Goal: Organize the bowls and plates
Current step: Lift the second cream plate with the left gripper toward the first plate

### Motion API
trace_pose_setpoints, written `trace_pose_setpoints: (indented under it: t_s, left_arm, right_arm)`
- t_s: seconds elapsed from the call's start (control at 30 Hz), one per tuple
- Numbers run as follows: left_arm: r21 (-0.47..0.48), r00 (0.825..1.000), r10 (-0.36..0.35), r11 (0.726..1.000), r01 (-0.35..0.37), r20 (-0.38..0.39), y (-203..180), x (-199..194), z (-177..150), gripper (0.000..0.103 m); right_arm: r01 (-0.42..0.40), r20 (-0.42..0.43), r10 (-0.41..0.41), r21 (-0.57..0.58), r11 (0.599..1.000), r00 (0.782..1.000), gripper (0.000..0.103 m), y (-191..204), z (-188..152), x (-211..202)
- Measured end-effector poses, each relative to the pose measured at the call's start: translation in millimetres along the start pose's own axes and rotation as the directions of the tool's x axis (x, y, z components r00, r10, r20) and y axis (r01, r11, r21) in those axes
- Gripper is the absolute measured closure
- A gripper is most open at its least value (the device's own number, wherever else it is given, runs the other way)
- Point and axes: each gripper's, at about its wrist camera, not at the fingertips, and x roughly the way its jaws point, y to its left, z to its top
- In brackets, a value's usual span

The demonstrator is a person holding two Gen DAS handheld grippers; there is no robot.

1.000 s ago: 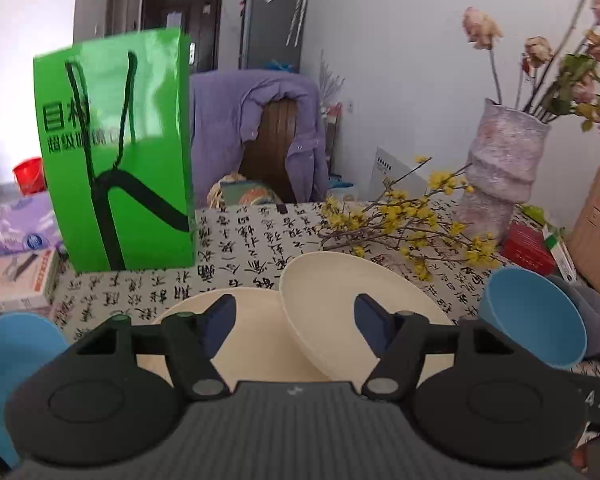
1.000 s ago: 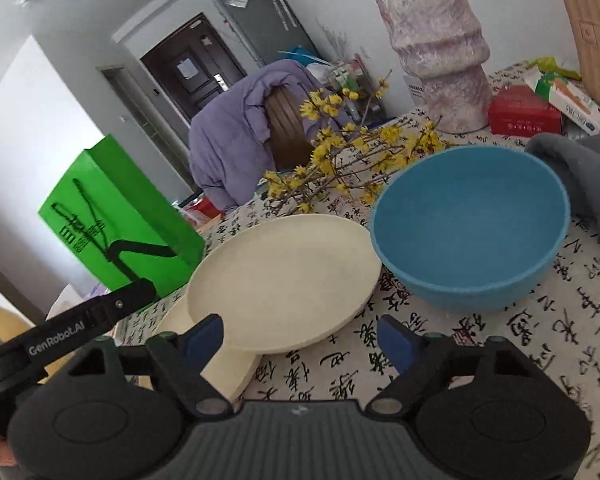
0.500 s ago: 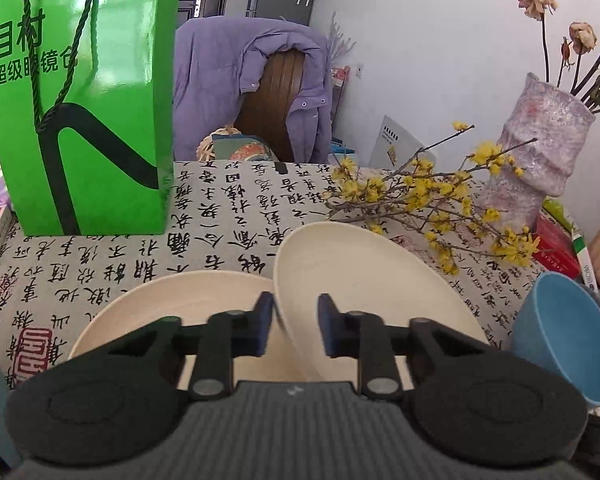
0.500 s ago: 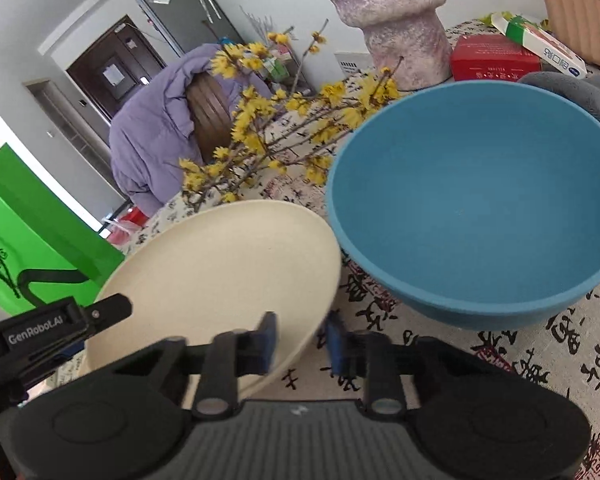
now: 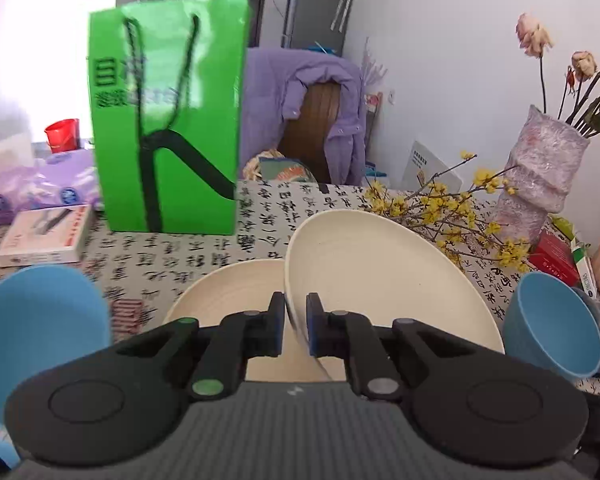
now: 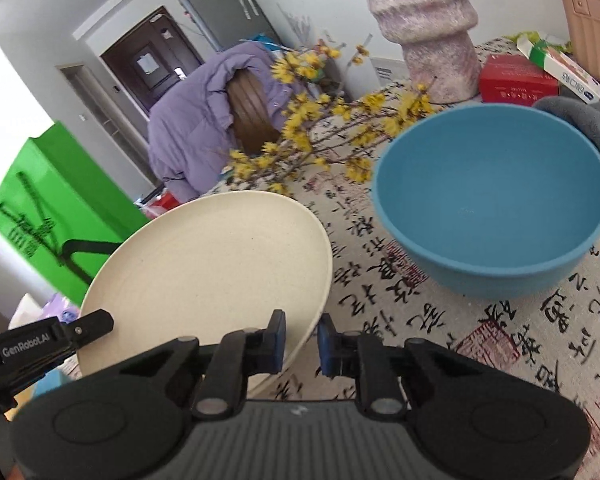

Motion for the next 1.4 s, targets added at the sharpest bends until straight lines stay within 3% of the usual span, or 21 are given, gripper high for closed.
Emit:
trace_pose_setpoints:
  t_s: [0.2,0.4,0.63,0.9,1.07,1.4]
  left_arm:
    - [-0.068,0.996,0.032,0.997,-0.026,0.088,7,-89,-45,0.093]
    - [-0.122,0.983,0.058,0.992,-0.037,0.172,-1,-170,-110,0.092]
    - [-0.200,0.975,0.080,0.979,-0.038,0.209,0,-255,-205,0.092]
    - [-0.215,0.971,0.112,0.974,-0.065,0.213,2,-342,-302,0.092]
    - [-0.246,0.973,0.167,0.961,-0.124,0.162,6,-358,-338,0.093]
    - [-0.243,0.975,0.151,0.964,-0.108,0.163,8,-354,-336,0.092]
  right_arm:
    - [-0.109,0.009,0.111,-0.120,0.987,0.994,0.089,6,-22,-69]
    - [-0.139,0.055,0.157,-0.245,0.960,0.986,0.090,-1,-59,-144]
    - [-0.126,0.107,0.190,-0.433,0.893,0.976,0.090,-12,-132,-229]
    - [-0.120,0.145,0.224,-0.516,0.848,0.964,0.090,-43,-233,-307]
    - [-0.138,0.100,0.220,-0.518,0.844,0.970,0.089,-52,-285,-324]
    - [-0.138,0.097,0.219,-0.520,0.843,0.971,0.089,-52,-288,-327]
